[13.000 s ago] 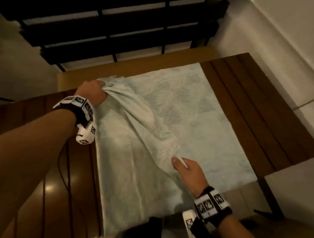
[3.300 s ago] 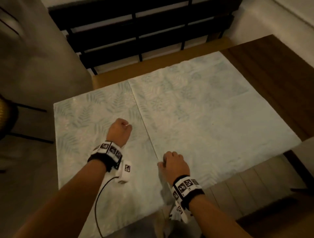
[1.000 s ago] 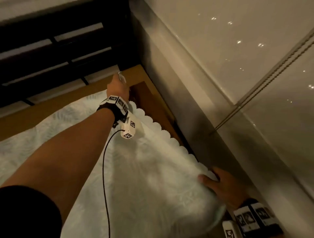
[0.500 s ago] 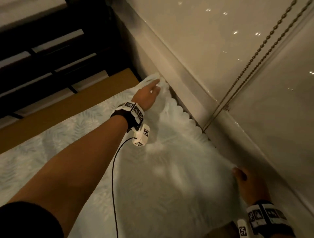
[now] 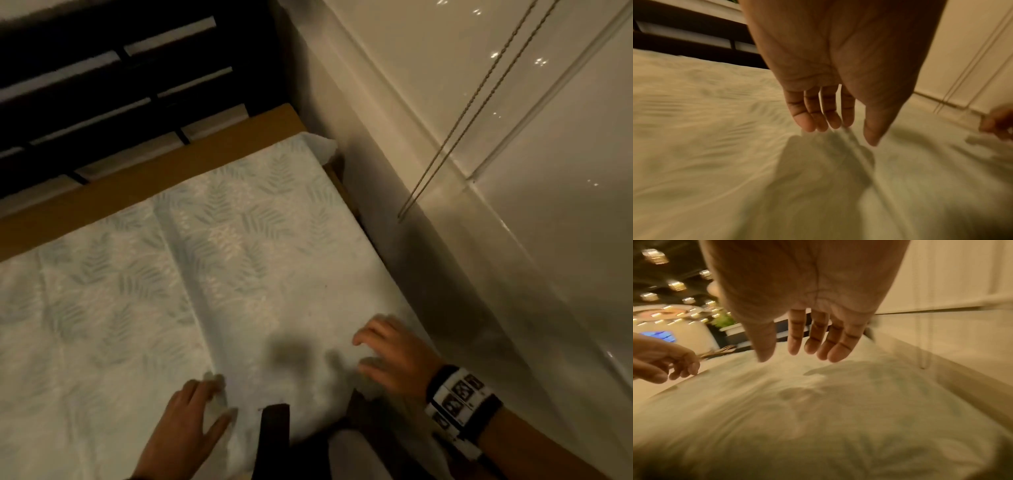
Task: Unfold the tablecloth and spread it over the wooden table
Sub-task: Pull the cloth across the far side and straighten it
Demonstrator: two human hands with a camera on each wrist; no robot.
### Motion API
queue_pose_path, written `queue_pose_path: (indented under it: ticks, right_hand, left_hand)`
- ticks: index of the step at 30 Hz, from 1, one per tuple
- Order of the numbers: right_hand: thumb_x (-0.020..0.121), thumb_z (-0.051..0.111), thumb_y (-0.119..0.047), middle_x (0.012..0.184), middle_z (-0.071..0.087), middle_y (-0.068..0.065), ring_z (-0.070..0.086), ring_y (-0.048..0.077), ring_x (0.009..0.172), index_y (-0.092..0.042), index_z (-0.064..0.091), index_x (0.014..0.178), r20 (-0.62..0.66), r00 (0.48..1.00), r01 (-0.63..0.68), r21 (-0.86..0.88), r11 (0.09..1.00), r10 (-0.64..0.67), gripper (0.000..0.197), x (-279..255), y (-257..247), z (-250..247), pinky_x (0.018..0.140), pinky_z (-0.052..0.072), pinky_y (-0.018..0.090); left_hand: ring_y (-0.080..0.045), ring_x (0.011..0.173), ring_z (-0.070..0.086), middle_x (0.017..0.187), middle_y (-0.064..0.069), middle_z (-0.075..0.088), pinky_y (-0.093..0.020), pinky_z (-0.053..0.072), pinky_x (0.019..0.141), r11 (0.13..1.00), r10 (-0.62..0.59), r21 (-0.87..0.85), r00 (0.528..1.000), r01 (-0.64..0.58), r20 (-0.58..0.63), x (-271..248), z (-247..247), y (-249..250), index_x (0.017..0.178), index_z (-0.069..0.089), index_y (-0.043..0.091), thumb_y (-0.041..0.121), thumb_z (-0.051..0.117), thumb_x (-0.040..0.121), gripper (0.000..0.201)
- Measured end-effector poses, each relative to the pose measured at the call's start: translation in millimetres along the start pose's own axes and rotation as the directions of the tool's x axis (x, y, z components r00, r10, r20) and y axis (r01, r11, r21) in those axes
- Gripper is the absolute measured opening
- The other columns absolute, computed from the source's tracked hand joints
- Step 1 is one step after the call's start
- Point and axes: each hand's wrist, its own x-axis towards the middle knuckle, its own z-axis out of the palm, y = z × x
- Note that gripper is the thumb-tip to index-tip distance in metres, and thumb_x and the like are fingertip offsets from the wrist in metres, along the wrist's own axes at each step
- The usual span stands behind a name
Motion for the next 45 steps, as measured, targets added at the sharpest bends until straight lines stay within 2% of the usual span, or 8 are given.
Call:
queue_pose_path:
  ticks: [5,14,21,26,31,36,41,45]
  right_hand:
    - [0.08,0.069,-0.048,0.127,0.049,0.001,0.045,0.024,0.113,-0.025,0.05,0.125,0.336,0.942,0.077,-0.267,0.961,0.018,0.054,2,-48,33,0.097,0.044,0.041]
    - [0.084,0.043,-0.045,0.085,0.064,0.006,0.062,0.032,0.077,-0.019,0.064,0.075,0.361,0.929,0.256,-0.468,0.846,-0.082,0.034,13,-13,55,0.067,0.054,0.042]
    - [0.095,0.056,-0.03,0.095,0.05,-0.005,0.05,0.018,0.089,-0.026,0.056,0.081,0.353,0.913,-0.067,-0.366,0.928,0.205,0.014,-20,-4,15,0.076,0.033,0.027]
    - [0.088,0.055,-0.048,0.09,0.054,-0.008,0.051,0.014,0.081,-0.032,0.042,0.067,0.429,0.842,-0.186,-0.337,0.923,0.326,0.029,-13,7,20,0.078,0.046,0.031]
    - [0.088,0.059,-0.048,0.076,0.058,-0.006,0.056,0.013,0.07,-0.027,0.056,0.075,0.303,0.913,-0.235,-0.154,0.96,0.272,0.024,84,-8,-33,0.071,0.05,0.034]
    - [0.091,0.062,-0.029,0.122,0.054,0.007,0.06,0.032,0.103,-0.018,0.063,0.114,-0.043,0.98,-0.198,-0.092,0.976,0.195,0.025,262,-5,-91,0.09,0.049,0.041]
    - [0.093,0.061,-0.043,0.157,0.029,0.012,0.038,0.034,0.138,-0.015,0.037,0.149,-0.114,0.978,-0.188,-0.122,0.975,0.174,0.067,410,2,-139,0.113,0.034,0.044]
    - [0.094,0.06,-0.045,0.145,0.05,0.013,0.05,0.033,0.129,-0.017,0.052,0.139,-0.047,0.981,-0.194,-0.17,0.966,0.189,0.054,467,33,-162,0.105,0.04,0.039]
  left_hand:
    - [-0.027,0.096,0.064,0.118,-0.001,0.061,-0.035,0.052,0.081,0.969,-0.037,0.248,0.986,-0.004,0.16,-83,44,-57,0.121,0.063,0.02,0.085,0.036,0.074,0.085]
    - [-0.021,0.076,0.055,0.086,0.008,0.056,-0.03,0.043,0.073,0.986,0.165,0.023,0.979,-0.164,-0.121,-98,58,-51,0.087,0.062,0.026,0.033,0.049,0.097,0.018]
    - [-0.016,0.071,0.053,0.081,0.009,0.056,-0.029,0.041,0.069,0.955,0.293,-0.024,0.949,-0.297,-0.114,-84,59,-38,0.081,0.054,0.027,0.039,0.026,0.103,0.038]
    - [-0.008,0.068,0.057,0.083,0.013,0.049,-0.026,0.049,0.064,0.966,0.25,-0.052,0.966,-0.253,-0.067,-65,54,-43,0.081,0.048,0.032,0.046,0.026,0.103,0.035]
    - [0.001,0.077,0.063,0.093,0.022,0.066,-0.013,0.051,0.071,0.991,0.044,-0.119,0.992,-0.058,-0.12,-6,-6,-67,0.097,0.071,0.034,0.06,0.046,0.092,0.036]
    - [-0.031,0.084,0.065,0.109,-0.014,0.067,-0.038,0.051,0.083,0.935,-0.354,-0.131,0.895,0.33,-0.272,133,-104,-114,0.109,0.066,0.017,0.022,0.07,0.087,0.023]
    - [-0.046,0.128,0.047,0.147,-0.023,0.044,-0.054,0.039,0.107,0.813,-0.574,-0.068,0.774,0.579,-0.269,253,-167,-175,0.146,0.04,0.011,0.034,0.061,0.094,0.061]
    - [-0.05,0.125,0.048,0.151,-0.02,0.041,-0.058,0.042,0.102,0.78,-0.619,-0.073,0.748,0.622,-0.24,320,-175,-243,0.152,0.029,0.028,0.047,0.048,0.097,0.061]
